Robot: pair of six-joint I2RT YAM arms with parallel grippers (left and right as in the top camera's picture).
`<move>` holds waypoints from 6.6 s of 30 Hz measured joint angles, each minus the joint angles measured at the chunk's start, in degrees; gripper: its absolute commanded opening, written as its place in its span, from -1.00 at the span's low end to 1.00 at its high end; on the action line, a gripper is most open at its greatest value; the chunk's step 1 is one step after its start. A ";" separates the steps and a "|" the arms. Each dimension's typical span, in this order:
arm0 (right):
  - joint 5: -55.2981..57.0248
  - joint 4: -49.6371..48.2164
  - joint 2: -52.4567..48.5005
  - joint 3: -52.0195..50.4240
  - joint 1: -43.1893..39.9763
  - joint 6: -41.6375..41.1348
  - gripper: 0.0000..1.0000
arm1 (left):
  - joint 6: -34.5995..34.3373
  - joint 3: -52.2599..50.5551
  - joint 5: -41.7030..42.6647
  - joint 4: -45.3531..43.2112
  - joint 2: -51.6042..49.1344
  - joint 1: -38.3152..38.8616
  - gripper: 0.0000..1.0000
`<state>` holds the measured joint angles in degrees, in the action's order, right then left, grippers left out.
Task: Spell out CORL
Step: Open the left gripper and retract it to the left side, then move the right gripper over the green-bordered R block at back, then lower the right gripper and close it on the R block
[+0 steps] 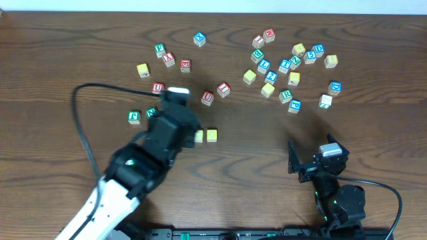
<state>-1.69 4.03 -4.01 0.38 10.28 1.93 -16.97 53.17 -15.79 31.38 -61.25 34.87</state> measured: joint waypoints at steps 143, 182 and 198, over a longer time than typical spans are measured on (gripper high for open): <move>6.03 83.47 -115.34 126.01 2.71 -2.91 0.86 | 32.28 0.13 44.22 6.16 7.34 -42.01 0.96; 5.46 62.10 -115.34 100.72 -0.81 -2.62 0.63 | 32.28 0.13 44.22 6.19 7.34 -42.01 0.96; 2.95 57.42 -115.36 95.76 -1.68 -1.07 0.55 | 32.28 0.13 44.22 6.16 7.34 -42.01 0.96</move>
<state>1.26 61.45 -119.37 96.14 8.60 0.86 15.31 53.30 28.42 37.54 -53.91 -7.14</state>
